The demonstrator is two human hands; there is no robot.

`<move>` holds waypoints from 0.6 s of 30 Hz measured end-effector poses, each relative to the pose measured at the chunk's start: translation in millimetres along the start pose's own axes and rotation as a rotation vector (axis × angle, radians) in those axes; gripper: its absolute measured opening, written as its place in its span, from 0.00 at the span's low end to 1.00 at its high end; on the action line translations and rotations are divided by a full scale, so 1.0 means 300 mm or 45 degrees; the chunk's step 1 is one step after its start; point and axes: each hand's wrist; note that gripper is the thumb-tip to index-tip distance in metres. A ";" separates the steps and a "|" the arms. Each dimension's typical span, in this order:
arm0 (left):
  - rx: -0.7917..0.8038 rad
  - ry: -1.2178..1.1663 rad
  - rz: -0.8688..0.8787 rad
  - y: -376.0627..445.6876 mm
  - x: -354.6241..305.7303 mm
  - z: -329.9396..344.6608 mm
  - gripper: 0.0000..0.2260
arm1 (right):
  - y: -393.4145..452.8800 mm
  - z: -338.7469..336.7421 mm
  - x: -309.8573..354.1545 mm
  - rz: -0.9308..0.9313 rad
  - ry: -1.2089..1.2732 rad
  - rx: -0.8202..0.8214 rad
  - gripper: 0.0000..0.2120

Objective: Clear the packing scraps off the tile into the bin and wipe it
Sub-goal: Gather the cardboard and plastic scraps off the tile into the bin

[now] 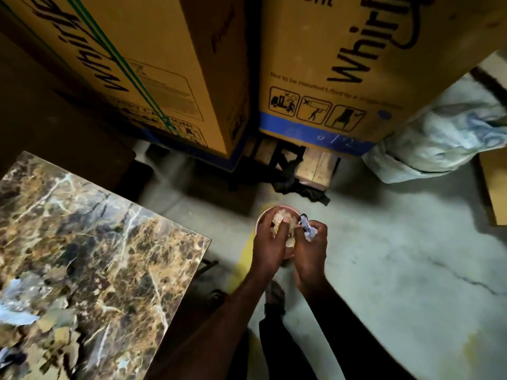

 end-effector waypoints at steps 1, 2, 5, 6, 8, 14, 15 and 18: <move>-0.031 -0.001 -0.052 0.034 0.059 0.014 0.17 | 0.038 0.008 -0.056 0.008 -0.027 -0.013 0.09; -0.061 0.016 -0.100 0.072 0.125 0.026 0.17 | 0.079 0.023 -0.112 0.022 -0.051 -0.016 0.09; -0.091 0.052 -0.223 0.202 0.370 0.054 0.28 | 0.199 0.091 -0.297 0.030 -0.097 -0.036 0.14; -0.074 0.052 -0.265 0.262 0.488 0.070 0.30 | 0.254 0.114 -0.378 0.049 -0.133 -0.035 0.18; -0.029 0.056 -0.354 0.359 0.652 0.087 0.26 | 0.361 0.158 -0.518 0.097 -0.214 -0.027 0.29; 0.083 -0.050 -0.540 0.594 0.960 0.136 0.22 | 0.638 0.251 -0.792 0.229 -0.323 -0.024 0.22; 0.095 -0.080 -0.551 0.622 0.975 0.149 0.22 | 0.684 0.263 -0.835 0.226 -0.347 -0.009 0.22; 0.055 -0.061 -0.515 0.674 0.984 0.176 0.24 | 0.791 0.285 -0.925 0.211 -0.446 0.040 0.25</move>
Point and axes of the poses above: each hand's wrist, its own y-axis towards the middle knuckle, its own z-axis out of the palm, x = y × z, and after that the axes turned 2 degrees about z, right-handed
